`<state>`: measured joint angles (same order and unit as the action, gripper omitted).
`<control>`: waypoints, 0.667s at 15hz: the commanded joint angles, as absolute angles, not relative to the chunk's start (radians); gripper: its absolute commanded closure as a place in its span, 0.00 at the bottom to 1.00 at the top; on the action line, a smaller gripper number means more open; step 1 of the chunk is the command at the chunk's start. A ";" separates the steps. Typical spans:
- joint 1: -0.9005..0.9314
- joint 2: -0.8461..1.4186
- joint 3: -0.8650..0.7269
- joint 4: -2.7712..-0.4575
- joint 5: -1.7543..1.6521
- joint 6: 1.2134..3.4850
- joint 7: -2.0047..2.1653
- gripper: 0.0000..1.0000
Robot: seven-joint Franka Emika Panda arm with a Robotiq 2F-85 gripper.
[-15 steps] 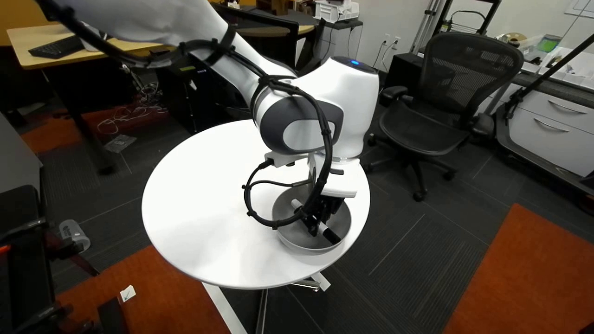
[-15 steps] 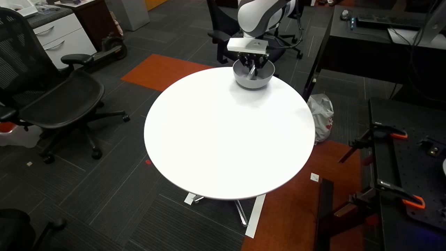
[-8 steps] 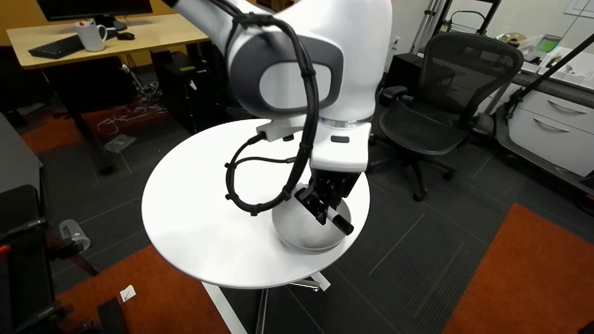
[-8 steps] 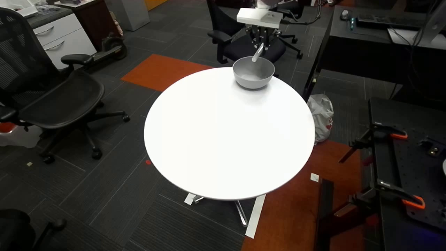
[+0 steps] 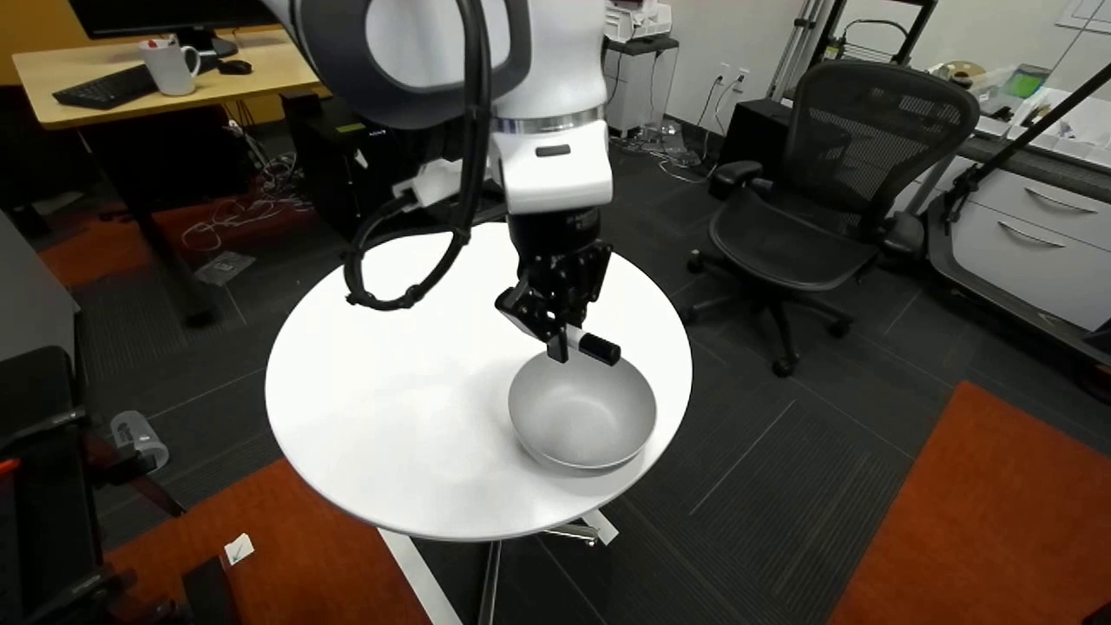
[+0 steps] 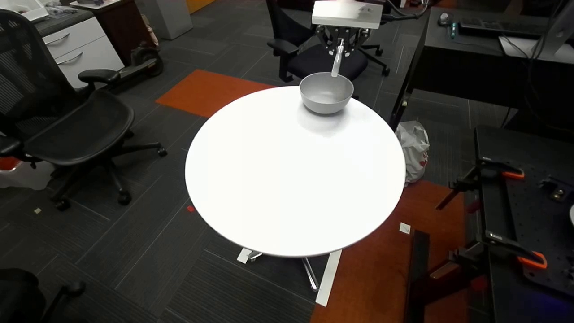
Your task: Take the pen out of the bowl and put it on the table
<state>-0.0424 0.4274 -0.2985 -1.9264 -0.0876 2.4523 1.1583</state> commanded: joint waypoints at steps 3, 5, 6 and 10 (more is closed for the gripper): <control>0.044 0.292 -0.272 -2.123 -0.231 2.602 1.128 0.95; 0.053 0.270 -0.245 -2.160 -0.255 2.641 1.081 0.95; 0.056 0.264 -0.228 -2.172 -0.255 2.651 1.051 0.95; 0.070 0.278 -0.168 -2.173 -0.237 2.637 0.935 0.95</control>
<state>0.0617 0.3017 -0.1971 -2.1409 -0.2352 2.6307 1.0106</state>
